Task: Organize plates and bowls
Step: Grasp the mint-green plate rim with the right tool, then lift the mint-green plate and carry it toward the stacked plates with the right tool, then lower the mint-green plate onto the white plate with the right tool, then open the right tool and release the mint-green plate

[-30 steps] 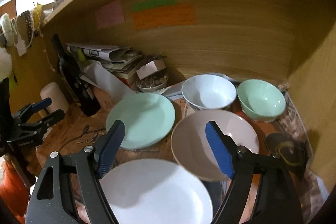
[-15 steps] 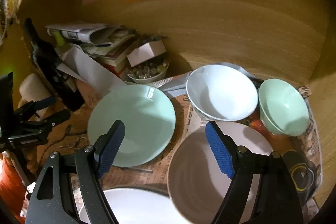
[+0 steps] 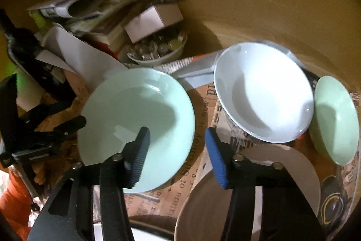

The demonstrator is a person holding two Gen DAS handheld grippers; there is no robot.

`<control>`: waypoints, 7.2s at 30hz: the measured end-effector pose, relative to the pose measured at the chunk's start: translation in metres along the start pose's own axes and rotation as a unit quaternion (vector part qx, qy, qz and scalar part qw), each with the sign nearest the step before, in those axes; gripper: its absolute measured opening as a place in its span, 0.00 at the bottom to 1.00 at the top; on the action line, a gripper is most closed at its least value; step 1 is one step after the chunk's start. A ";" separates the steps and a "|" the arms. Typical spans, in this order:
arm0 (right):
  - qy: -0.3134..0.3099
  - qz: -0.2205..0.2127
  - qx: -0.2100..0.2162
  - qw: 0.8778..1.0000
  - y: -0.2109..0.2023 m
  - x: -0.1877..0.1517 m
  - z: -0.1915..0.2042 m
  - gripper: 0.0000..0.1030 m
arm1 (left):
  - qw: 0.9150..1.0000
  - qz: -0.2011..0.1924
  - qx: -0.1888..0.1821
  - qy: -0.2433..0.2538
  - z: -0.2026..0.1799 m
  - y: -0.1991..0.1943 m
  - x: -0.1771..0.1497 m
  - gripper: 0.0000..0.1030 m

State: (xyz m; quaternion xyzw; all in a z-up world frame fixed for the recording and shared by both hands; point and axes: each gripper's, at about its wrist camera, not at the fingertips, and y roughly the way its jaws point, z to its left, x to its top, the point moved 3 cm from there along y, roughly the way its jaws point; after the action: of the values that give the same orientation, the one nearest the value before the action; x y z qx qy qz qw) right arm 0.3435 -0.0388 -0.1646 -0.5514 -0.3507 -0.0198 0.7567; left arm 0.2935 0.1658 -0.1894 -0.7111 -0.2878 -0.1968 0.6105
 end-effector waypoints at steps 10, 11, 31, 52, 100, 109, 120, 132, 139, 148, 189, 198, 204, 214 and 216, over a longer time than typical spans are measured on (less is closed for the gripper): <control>0.006 0.054 -0.011 0.998 0.031 0.008 -0.004 0.31 | 0.999 0.015 -0.040 -0.015 0.002 0.010 -0.001 0.46; 0.007 0.058 -0.011 0.998 0.032 0.009 -0.005 0.29 | 0.999 0.016 -0.040 -0.017 0.003 0.011 -0.001 0.45; -0.021 0.098 -0.015 0.995 0.055 0.016 0.008 0.24 | 0.996 0.051 -0.076 0.013 -0.018 0.023 -0.005 0.29; -0.060 0.117 -0.009 0.991 0.088 0.016 0.034 0.27 | 0.995 0.059 -0.074 0.010 -0.004 0.016 -0.009 0.28; -0.020 -0.061 -0.011 0.998 -0.089 -0.062 0.042 0.22 | 0.993 -0.045 -0.097 0.038 -0.055 -0.106 -0.031 0.31; -0.009 -0.075 -0.017 0.997 -0.105 -0.087 0.034 0.22 | 0.992 -0.048 -0.103 0.055 -0.077 -0.119 -0.047 0.31; 0.007 -0.079 -0.025 0.997 -0.119 -0.125 0.027 0.22 | 0.991 -0.033 -0.110 0.070 -0.100 -0.127 -0.067 0.31; 0.034 -0.077 -0.022 0.996 -0.125 -0.158 0.011 0.22 | 0.990 -0.021 -0.107 0.093 -0.126 -0.127 -0.088 0.31; 0.046 -0.072 -0.017 0.996 -0.124 -0.171 0.004 0.22 | 0.989 -0.007 -0.101 0.105 -0.137 -0.119 -0.100 0.31; 0.050 -0.063 -0.019 0.997 -0.117 -0.184 0.002 0.22 | 0.989 0.012 -0.098 0.108 -0.139 -0.105 -0.110 0.31; 0.084 -0.050 0.008 0.995 -0.110 -0.207 -0.008 0.22 | 0.987 0.015 -0.050 0.151 -0.152 -0.073 -0.114 0.36; 0.096 -0.059 0.018 0.993 -0.111 -0.209 -0.009 0.22 | 0.986 0.016 -0.043 0.161 -0.158 -0.070 -0.114 0.43; 0.098 -0.062 0.018 0.993 -0.113 -0.211 -0.010 0.21 | 0.987 0.024 -0.061 0.144 -0.157 -0.070 -0.110 0.45; 0.094 -0.080 -0.007 0.992 -0.122 -0.213 -0.011 0.22 | 0.987 -0.001 -0.071 0.144 -0.159 -0.090 -0.108 0.47; 0.091 -0.080 -0.014 0.992 -0.122 -0.213 -0.010 0.22 | 0.986 -0.002 -0.074 0.147 -0.160 -0.093 -0.109 0.47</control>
State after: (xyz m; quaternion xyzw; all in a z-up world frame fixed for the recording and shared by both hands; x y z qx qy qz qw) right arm 0.1377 -0.1706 -0.1836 -0.5276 -0.3230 -0.1357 0.7739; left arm 0.1624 -0.0016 -0.1598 -0.7172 -0.1810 -0.3210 0.5914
